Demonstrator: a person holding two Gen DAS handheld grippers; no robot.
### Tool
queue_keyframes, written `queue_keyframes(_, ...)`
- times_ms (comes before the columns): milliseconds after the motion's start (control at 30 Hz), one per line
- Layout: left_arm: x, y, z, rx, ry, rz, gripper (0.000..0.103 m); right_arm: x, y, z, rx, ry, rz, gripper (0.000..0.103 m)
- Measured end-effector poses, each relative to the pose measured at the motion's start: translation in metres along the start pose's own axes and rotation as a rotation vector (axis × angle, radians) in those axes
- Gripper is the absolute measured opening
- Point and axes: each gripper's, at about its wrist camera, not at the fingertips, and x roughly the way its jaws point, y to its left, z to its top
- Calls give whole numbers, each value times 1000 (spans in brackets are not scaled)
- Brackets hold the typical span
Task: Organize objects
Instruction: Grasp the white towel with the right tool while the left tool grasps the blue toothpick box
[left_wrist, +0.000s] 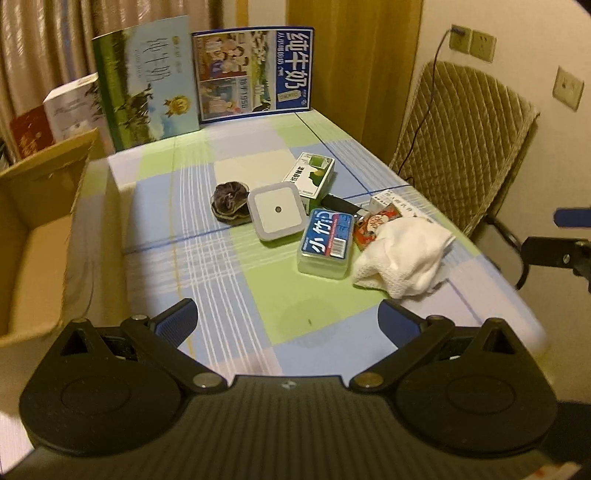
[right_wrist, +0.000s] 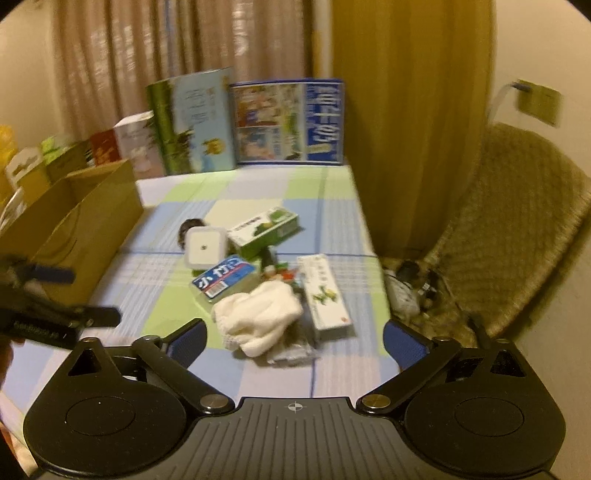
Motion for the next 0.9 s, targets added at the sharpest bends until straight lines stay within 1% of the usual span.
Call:
queue_keyframes(167,26,0,6,57,5,8,102,46,9,-3,-112,20,51,91)
queue_keyframes(367,55,-2,4,108,29,-21,102,92,18,-6,-220,48,101,91)
queue_keyframes(433,63,-3,4,116,32,-28,102,105,20,-6,-241,61,108,88)
queue_keyframes(467,67,-3,4,113,33,-31,102,112,19,-5,-243,72,113,85)
queue_keyframes(500,71,-2,4,108,35,-35,102,118,19,-5,-242,84,118,77)
queue_keyframes(567,78,-1,4,100,41,-44,102,124,19,-5,-243,87,110,71)
queue_keyframes(600,81,1,4,97,41,-48,101,125,18,-4,-235,80,114,62)
queue_keyframes(633,84,2,4,92,39,-56,101,125,16,-3,-225,75,116,48)
queue_keyframes(700,90,5,4,81,44,-73,93,123,12,-1,-216,65,101,32)
queue_keyframes(733,93,7,5,71,46,-84,93,123,10,1,-205,68,110,26)
queue_keyframes(800,98,8,8,64,40,-100,90,120,6,3,-184,63,122,17)
queue_keyframes(900,104,7,13,67,19,-118,86,115,3,5,-175,60,135,15)
